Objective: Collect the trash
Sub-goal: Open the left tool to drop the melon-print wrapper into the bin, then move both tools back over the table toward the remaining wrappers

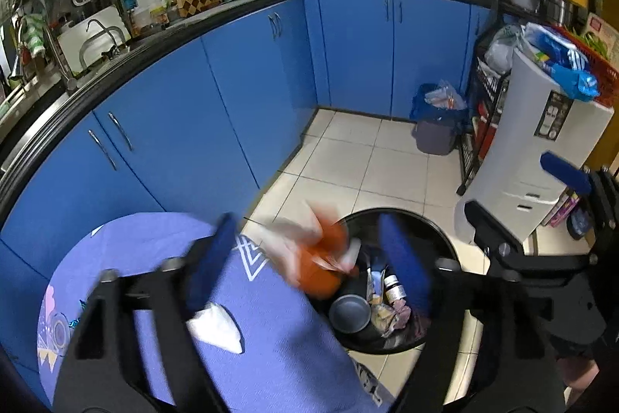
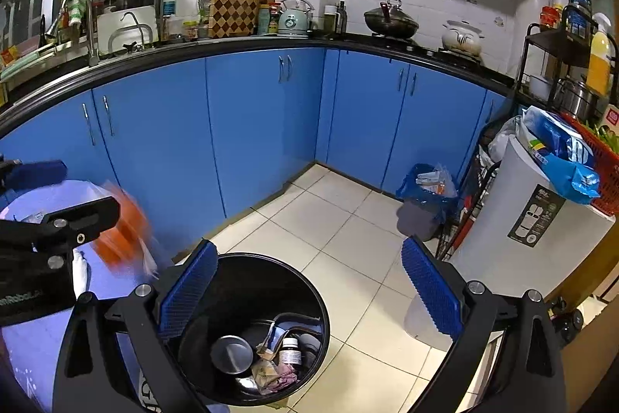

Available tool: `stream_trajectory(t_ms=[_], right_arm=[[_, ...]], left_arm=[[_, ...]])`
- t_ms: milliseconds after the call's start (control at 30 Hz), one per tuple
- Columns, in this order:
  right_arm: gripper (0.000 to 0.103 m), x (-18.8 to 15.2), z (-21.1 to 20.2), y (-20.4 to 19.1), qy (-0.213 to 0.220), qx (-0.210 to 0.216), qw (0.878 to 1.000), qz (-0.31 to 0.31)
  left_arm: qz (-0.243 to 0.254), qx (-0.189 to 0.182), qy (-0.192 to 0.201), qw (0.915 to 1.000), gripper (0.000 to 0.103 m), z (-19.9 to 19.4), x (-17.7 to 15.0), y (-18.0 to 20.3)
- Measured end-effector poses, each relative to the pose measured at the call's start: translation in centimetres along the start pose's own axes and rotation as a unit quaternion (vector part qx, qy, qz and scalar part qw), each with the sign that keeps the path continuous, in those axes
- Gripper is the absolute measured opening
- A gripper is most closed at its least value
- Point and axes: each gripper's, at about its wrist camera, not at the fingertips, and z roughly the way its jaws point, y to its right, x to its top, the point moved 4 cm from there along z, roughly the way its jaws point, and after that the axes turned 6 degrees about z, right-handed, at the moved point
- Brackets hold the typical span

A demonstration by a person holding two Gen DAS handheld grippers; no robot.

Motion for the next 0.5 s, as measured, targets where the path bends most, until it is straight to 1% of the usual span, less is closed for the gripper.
stream_trajectory(t_ms=[67, 267, 500], right_arm=[[0.094, 0.0, -0.1, 0.2, 0.0, -0.001, 1.0, 0.002], [0.094, -0.1, -0.4, -0.4, -0.002, 0.008, 1.0, 0.0], [0.094, -0.1, -1.2, -3.2, -0.005, 0.035, 0.999, -0.012]], left_arm=[[-0.003, 0.008, 0.005, 1.0, 0.086, -0.3, 0.0, -0.2], [-0.017, 0.022, -0.003, 0.9996, 0.086, -0.5, -0.9, -1.9], [-0.042, 0.044, -0.002, 0.9981, 0.086, -2.2, -2.8, -5.2]])
